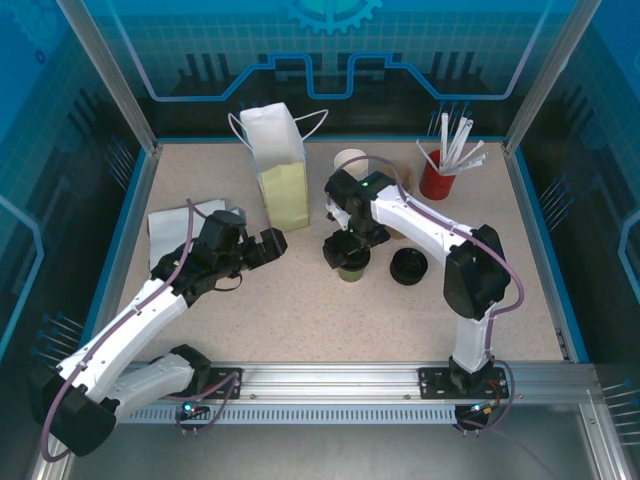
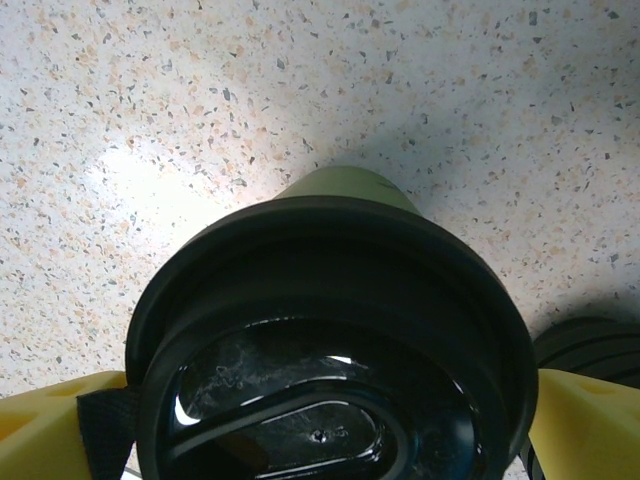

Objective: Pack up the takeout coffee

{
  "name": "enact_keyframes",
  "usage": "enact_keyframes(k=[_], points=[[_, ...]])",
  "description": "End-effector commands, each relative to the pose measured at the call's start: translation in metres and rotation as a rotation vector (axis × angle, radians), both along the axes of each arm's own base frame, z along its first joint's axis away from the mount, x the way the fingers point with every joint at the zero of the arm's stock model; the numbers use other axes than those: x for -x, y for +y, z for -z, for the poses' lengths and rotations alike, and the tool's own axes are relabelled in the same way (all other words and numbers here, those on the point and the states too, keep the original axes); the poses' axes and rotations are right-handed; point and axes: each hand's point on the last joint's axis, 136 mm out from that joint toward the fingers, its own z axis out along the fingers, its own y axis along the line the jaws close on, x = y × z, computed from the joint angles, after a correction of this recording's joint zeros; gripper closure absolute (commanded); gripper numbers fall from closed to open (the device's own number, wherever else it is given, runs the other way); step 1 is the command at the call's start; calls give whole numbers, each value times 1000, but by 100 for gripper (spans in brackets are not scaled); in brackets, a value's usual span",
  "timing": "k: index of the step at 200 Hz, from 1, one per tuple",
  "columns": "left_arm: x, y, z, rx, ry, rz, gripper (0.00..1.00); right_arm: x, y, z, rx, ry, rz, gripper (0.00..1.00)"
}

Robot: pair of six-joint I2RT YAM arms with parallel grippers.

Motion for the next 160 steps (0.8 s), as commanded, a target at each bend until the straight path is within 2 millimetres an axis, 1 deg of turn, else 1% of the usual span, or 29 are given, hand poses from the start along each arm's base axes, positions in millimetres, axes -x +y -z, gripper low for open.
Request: enact_keyframes(k=[1,52,116,138,160], points=[[2,6,8,-24,19,-11,1,5,3,4,23,23,-31,0],[2,6,8,-27,19,-5,1,9,1,17,64,45,-45,0],[3,6,7,-43,15,12,1,12,-1,24,95,58,-60,0],[3,7,5,-56,5,23,1,14,-3,26,110,64,-66,2],[4,8,4,-60,-2,24,1,14,-5,25,117,61,-67,6]])
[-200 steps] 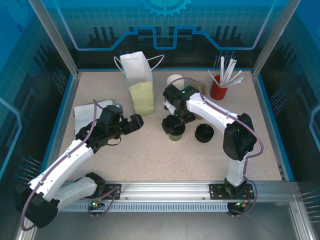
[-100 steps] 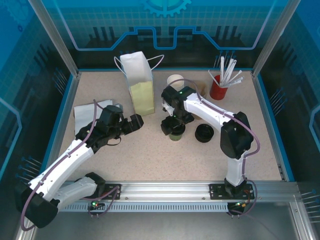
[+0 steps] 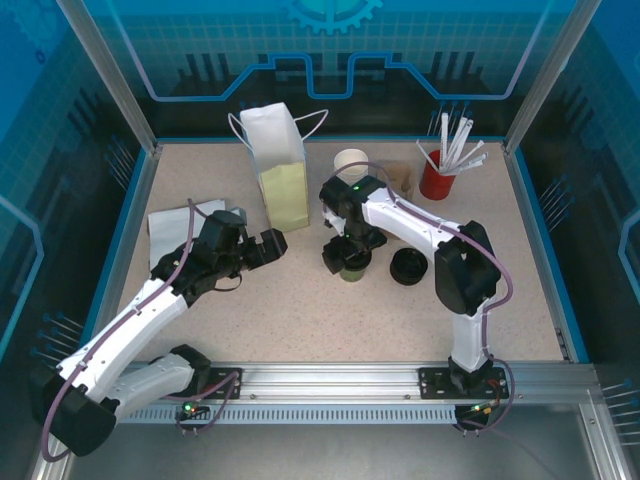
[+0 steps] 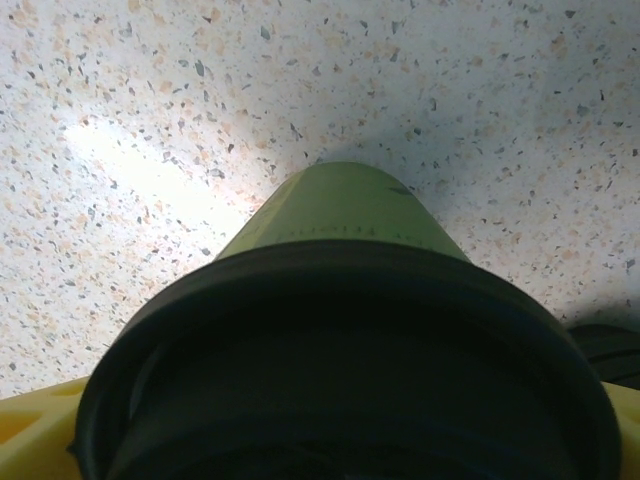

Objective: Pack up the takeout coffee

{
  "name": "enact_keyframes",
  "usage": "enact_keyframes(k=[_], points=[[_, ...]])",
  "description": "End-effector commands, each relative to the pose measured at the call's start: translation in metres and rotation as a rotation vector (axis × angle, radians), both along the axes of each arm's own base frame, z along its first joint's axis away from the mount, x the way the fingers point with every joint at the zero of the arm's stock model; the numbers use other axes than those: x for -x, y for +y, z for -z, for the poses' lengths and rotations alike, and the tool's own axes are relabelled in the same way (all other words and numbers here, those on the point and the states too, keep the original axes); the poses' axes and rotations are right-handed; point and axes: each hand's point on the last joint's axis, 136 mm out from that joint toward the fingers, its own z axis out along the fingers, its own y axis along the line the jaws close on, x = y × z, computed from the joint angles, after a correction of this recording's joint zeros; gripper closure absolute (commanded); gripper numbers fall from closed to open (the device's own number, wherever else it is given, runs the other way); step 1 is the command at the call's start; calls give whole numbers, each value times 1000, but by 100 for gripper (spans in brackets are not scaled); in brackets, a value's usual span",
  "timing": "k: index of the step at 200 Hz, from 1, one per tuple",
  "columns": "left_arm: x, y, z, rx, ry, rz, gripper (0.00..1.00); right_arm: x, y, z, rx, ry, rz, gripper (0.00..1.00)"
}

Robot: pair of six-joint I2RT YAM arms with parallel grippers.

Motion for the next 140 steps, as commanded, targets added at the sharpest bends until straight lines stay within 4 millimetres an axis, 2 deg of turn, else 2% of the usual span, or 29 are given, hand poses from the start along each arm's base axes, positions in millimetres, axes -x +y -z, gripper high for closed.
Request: enact_keyframes(k=[1,37,76,110,140], points=[[3,7,3,-41,3,7,1,11,-4,5,51,31,-31,6],[4,9,2,-47,-2,7,1,13,-6,-7,37,14,-31,10],[3,11,-2,-53,-16,2,1,20,-19,-28,28,-9,-1,10],[1,12,-7,-64,-33,6,1,29,-45,-50,-2,-19,60,11],[0,14,-10,-73,-47,-3,1,33,-83,-70,-16,-30,136,11]])
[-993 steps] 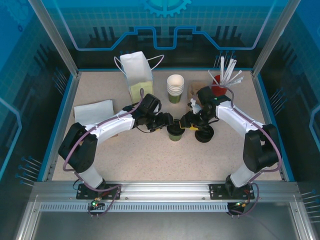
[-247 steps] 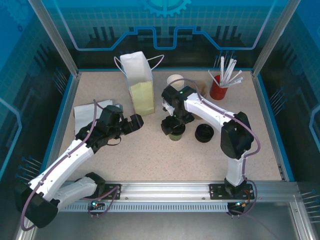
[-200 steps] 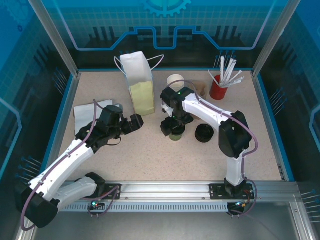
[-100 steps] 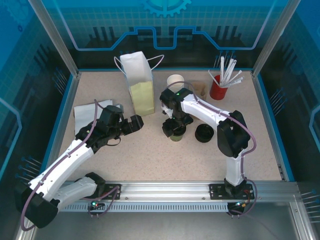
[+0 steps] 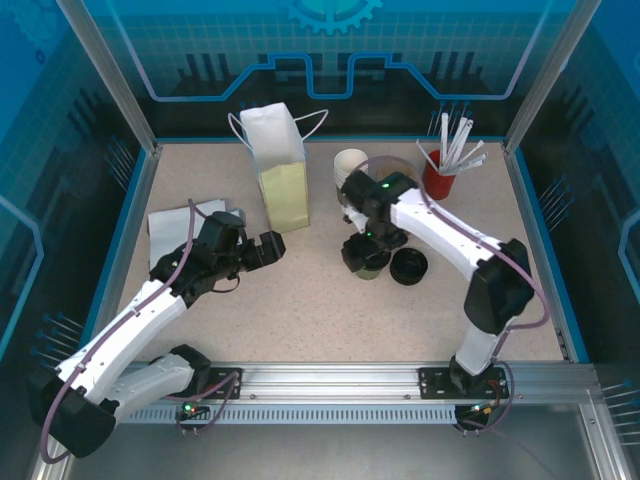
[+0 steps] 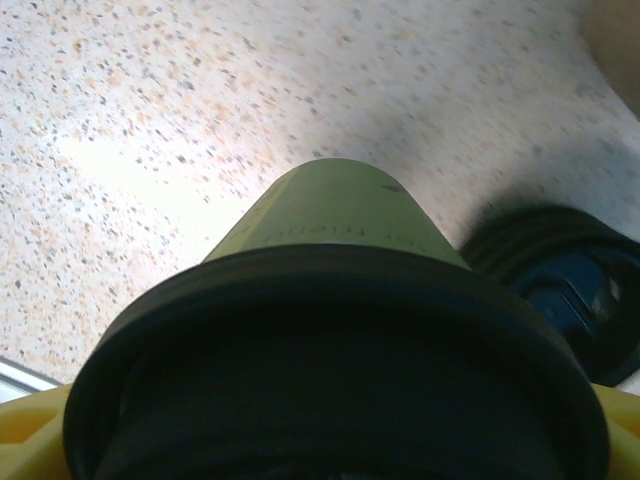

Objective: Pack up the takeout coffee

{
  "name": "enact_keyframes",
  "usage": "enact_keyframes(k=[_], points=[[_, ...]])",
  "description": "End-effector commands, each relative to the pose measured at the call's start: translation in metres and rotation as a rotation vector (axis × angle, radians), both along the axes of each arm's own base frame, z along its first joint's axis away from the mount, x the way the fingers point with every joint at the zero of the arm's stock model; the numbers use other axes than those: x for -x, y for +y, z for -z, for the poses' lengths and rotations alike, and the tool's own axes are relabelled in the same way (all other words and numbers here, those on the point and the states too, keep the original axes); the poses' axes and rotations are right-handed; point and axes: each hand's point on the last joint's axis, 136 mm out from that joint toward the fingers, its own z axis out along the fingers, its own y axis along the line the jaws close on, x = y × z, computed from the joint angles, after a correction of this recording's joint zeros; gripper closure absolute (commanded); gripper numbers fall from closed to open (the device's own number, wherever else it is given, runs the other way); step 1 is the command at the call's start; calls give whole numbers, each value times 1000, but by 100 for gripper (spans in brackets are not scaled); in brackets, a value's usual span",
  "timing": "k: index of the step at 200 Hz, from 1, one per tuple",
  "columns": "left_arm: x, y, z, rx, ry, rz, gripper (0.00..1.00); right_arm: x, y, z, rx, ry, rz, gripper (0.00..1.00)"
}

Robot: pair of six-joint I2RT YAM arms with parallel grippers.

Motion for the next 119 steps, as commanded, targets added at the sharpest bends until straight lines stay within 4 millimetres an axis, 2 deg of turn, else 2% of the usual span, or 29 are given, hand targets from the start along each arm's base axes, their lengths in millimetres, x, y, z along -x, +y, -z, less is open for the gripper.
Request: enact_keyframes(k=[1,37,66,95,119], points=[[-3,8,-12,-30,-42,-11,1,11,-38,-17,3,24,79,11],[-2,11,-15,-38,-56,-14,1,-4,-96,-39,-16,-28,212,11],[0,13,-16,-44,-56,-16,1,-24,-138,-48,-23,-62,313,11],[0,15,-18,-52,-61,-18,1,-47,-170,-45,-20,-74,392,11],[0,16,-21,-60,-71,-16,1,-68,-185,-30,-11,-65,432,12]])
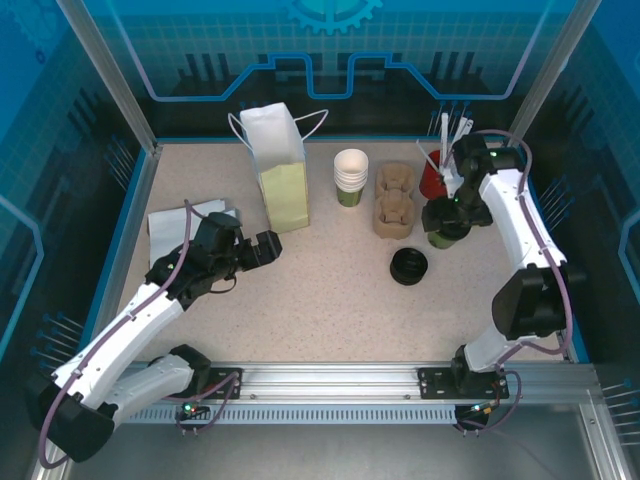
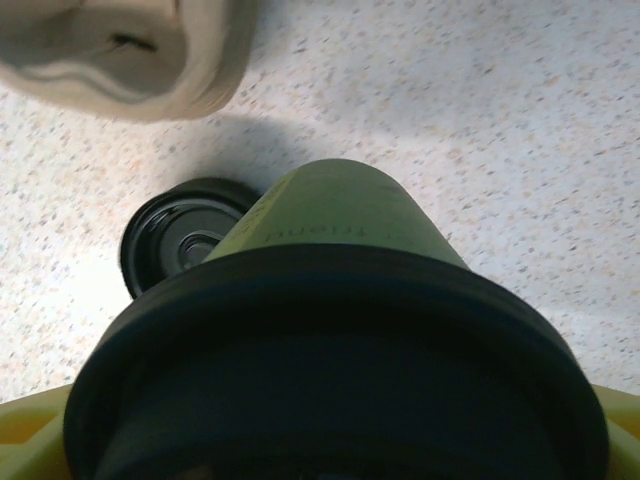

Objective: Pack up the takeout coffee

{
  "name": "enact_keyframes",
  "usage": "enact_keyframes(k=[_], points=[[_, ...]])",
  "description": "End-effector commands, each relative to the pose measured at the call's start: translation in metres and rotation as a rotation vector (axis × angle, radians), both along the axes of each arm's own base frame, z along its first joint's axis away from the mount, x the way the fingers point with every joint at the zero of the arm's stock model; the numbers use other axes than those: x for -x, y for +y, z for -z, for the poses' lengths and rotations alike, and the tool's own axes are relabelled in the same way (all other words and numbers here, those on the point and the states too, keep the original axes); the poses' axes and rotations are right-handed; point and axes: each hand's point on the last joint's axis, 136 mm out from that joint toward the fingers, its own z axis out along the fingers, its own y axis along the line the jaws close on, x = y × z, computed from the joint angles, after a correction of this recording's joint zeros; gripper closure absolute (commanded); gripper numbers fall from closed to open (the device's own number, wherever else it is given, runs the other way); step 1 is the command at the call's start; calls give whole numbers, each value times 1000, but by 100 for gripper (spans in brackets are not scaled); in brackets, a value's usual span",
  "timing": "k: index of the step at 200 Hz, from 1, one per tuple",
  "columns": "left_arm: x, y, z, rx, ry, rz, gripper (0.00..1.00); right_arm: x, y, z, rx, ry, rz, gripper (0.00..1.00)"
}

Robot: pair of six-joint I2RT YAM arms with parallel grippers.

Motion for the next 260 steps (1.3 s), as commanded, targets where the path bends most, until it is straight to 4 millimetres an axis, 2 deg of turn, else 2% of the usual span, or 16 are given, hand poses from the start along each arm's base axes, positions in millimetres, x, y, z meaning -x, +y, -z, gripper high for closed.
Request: enact_keyframes(k=[1,24,62,128,192,260], points=[[0,8,-15,-30,-38,-4,1,-19,-11,12,-2,13,0,12],[0,8,-16,-36,-39,-1,1,-37,-21,32,28,33,28,12],[-1,8,-14,-39,-33,3,1,-64,-24,58,38,43,31,12],[-3,6,-10,-40,-22,3,1,-91,-24,87,4,71,35,12],[-2,9,-11,-50,-12,-3,1,-85,-24,88,-35,52,43,0],[4,13,-12,-40,19,-24,1,-59,-27,78,-17,46,69,0]])
